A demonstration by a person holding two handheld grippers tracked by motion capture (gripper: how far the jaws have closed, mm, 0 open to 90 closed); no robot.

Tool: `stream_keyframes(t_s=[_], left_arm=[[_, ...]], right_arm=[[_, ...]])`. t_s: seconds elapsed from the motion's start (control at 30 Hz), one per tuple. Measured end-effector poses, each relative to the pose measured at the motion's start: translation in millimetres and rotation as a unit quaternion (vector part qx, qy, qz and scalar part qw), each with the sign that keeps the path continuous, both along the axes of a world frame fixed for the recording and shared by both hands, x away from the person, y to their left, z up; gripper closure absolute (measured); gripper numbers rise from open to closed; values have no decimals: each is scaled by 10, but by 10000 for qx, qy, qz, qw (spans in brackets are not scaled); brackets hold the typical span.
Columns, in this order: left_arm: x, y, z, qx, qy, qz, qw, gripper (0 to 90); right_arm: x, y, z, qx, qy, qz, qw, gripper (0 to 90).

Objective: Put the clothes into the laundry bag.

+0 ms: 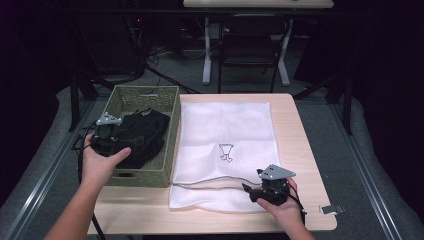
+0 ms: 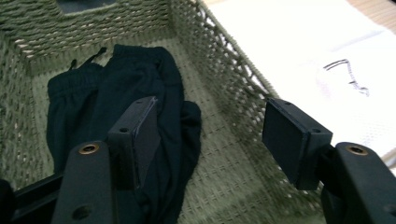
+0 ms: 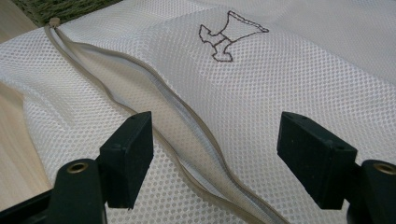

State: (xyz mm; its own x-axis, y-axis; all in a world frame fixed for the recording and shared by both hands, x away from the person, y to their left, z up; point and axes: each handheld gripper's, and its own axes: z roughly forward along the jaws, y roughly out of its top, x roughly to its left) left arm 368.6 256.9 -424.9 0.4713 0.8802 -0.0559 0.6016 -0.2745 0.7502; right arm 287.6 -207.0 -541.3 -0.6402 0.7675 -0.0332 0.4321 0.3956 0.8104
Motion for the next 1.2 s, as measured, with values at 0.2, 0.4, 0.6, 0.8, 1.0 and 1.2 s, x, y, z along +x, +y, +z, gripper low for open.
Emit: stream_keyframes(t_s=[0.2,0.4,0.6,0.8,1.0,1.2], left_arm=[[113,8,-30,185,206,95,9996,326],[213,7,-56,339,313,169,9988,308],[297,18,-118,486,430,246,9976,297],[371,42,-179,592,547,353,9961,298],[433,49,-231,594,668,316,9955,299],[513,45,-285,615,873,329,9937,303]], right_arm=[[0,3,-2,-16,7,11,10000,268],[0,10,-5,-31,15,36,10000,268],[1,12,-7,-31,25,37,10000,268],[1,14,-9,-35,28,49,10000,268],[3,17,-12,-40,35,61,10000,268],[4,19,-14,-47,38,65,10000,268]])
